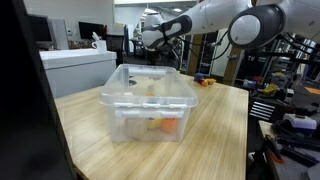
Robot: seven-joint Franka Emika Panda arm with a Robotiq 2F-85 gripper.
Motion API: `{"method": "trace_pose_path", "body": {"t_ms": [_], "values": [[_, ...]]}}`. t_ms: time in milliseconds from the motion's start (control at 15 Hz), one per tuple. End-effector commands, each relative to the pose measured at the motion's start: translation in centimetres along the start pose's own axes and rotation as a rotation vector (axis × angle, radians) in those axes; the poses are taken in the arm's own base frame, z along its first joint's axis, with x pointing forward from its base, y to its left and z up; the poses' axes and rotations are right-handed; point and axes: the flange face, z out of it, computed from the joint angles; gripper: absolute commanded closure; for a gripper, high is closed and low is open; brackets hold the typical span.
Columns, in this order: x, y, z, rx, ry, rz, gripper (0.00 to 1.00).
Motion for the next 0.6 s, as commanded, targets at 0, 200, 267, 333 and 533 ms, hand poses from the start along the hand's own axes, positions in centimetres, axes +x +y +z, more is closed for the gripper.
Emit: {"method": "trace_pose_path", "body": {"t_ms": [0,200,267,333,533], "values": [[-0.3,0.8,-0.4,-0.028,0.005,0.103,0.00],[-1.1,1.8,0.1,-0.057,-0.009,0.182,0.00],[-1.5,2.4,0.4,-0.075,-0.015,0.210,0.00],[-2.0,3.0,0.7,-0.090,-0.023,0.243,0.00],[-3.7,4.6,2.6,-0.103,-0.047,0.294,0.00]]}}
